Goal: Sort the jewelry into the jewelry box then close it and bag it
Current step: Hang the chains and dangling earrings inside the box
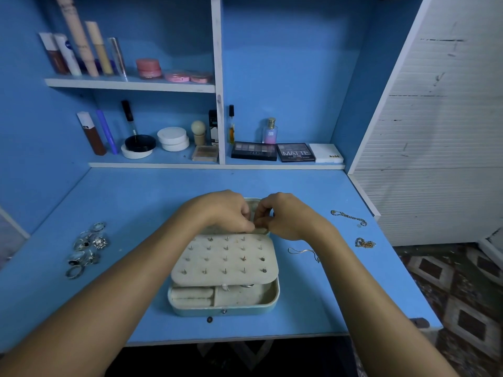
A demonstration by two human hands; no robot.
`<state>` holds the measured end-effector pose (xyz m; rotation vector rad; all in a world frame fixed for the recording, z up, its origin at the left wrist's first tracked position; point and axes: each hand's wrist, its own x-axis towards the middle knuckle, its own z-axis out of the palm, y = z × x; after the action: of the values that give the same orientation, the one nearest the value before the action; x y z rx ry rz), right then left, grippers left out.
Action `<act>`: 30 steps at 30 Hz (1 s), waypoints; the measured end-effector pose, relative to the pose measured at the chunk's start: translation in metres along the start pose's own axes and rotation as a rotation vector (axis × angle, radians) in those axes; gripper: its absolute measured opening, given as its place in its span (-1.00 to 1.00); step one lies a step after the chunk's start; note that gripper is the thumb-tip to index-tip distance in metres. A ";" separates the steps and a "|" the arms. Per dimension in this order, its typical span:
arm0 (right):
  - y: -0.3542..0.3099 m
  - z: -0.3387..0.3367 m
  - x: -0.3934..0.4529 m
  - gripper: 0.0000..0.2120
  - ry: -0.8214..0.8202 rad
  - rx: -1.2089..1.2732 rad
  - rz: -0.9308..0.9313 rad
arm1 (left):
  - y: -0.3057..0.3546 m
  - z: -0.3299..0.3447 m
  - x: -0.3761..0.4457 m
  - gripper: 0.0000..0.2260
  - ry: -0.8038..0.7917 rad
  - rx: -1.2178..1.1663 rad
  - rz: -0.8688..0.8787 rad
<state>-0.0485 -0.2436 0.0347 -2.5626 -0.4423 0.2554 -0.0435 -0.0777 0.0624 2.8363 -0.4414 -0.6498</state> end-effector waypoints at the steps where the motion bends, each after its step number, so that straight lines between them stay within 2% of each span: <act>1: 0.000 0.000 0.000 -0.84 0.008 -0.003 -0.002 | -0.001 -0.001 0.000 -0.90 0.004 -0.004 0.012; 5: 0.002 0.002 0.001 -0.83 0.044 -0.009 0.002 | -0.005 -0.002 0.001 -0.90 0.006 -0.013 0.072; 13: 0.009 -0.016 0.001 -0.79 0.173 0.049 0.020 | -0.004 -0.001 0.001 -0.91 -0.006 -0.033 0.035; 17: 0.007 -0.017 -0.002 -0.82 0.142 0.046 0.021 | -0.004 0.000 0.001 -0.91 0.000 -0.033 0.026; 20: 0.000 -0.012 -0.005 -0.91 0.057 0.056 0.035 | -0.005 -0.001 0.000 -0.97 0.018 -0.045 0.026; 22: -0.004 -0.007 -0.005 -0.90 0.015 0.045 0.042 | -0.007 -0.003 -0.001 -0.96 0.039 -0.061 0.029; 30: -0.008 0.002 -0.005 -0.87 0.026 -0.017 0.050 | -0.017 0.001 0.001 -0.95 0.100 -0.121 0.058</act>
<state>-0.0556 -0.2382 0.0375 -2.5927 -0.3723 0.2365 -0.0390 -0.0624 0.0565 2.7165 -0.4502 -0.5035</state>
